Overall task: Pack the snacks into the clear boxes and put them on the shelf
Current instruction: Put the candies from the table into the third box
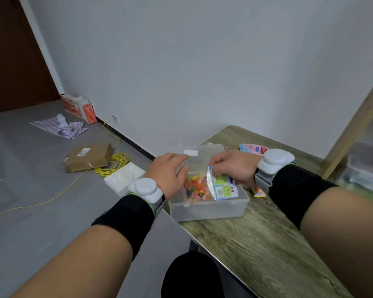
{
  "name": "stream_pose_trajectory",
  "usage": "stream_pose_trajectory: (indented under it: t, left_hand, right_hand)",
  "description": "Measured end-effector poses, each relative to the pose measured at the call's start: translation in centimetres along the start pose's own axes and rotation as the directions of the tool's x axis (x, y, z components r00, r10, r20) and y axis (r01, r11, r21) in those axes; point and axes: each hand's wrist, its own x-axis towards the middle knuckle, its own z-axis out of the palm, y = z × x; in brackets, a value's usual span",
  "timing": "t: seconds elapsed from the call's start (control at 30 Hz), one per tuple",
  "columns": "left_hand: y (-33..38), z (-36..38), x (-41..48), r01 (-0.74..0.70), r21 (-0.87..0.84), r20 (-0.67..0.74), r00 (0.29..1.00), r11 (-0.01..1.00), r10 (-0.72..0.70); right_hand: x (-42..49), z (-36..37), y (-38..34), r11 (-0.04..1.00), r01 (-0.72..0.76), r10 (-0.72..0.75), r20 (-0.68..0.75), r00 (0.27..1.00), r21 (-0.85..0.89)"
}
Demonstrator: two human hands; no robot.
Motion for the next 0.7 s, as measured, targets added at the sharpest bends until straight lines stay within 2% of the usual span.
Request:
stream_pose_trajectory:
  t: [0.1, 0.2, 0.23, 0.3, 0.33, 0.4, 0.5, 0.57, 0.6, 0.7]
  left_hand:
    - [-0.4, 0.0, -0.6, 0.045, 0.025, 0.024, 0.999, 0.999, -0.045]
    - [-0.5, 0.0, -0.9, 0.056, 0.079, 0.129, 0.989, 0.995, -0.066]
    - [-0.6, 0.2, -0.9, 0.057, 0.086, 0.144, 0.987, 0.995, -0.069]
    - [-0.7, 0.7, -1.1, 0.079, 0.078, 0.129, 0.988, 0.994, -0.089]
    - [-0.8, 0.9, -1.2, 0.098, 0.074, 0.107, 0.989, 0.992, -0.106]
    - [-0.8, 1.5, -1.5, 0.125, 0.080, 0.068, 0.989, 0.989, -0.131]
    - [-0.7, 2.2, -1.9, 0.143, 0.096, 0.064, 0.987, 0.985, -0.149]
    - [-0.5, 2.6, -1.9, 0.138, 0.108, 0.072, 0.987, 0.984, -0.146]
    - [-0.5, 2.6, -1.9, 0.130, 0.116, 0.073, 0.988, 0.985, -0.139]
    - [-0.3, 2.5, -1.5, 0.079, 0.181, 0.091, 0.991, 0.980, -0.096]
  right_hand:
    - [0.4, 0.6, -0.2, 0.995, -0.070, 0.073, 0.048, 0.996, -0.067]
    - [0.9, 0.3, -0.4, 0.932, -0.098, 0.100, -0.012, 0.995, -0.349]
    - [0.9, 0.2, -0.4, 0.864, -0.095, 0.102, -0.013, 0.995, -0.495]
    - [1.0, 0.3, -0.3, 0.615, -0.063, 0.109, 0.005, 0.994, -0.786]
    - [1.0, 0.6, -0.2, 0.502, -0.045, 0.096, 0.004, 0.995, -0.864]
    - [1.0, 1.0, 0.0, 0.411, -0.057, 0.043, -0.042, 0.998, -0.910]
    - [1.1, 2.0, 0.1, 0.428, -0.012, -0.074, -0.049, 0.996, -0.904]
    - [1.2, 2.6, 0.7, 0.552, 0.028, -0.016, 0.023, 1.000, -0.833]
    - [1.3, 2.8, 1.0, 0.583, 0.047, 0.025, 0.075, 0.997, -0.811]
    - [1.2, 3.6, 2.3, 0.582, 0.053, 0.149, 0.170, 0.974, -0.812]
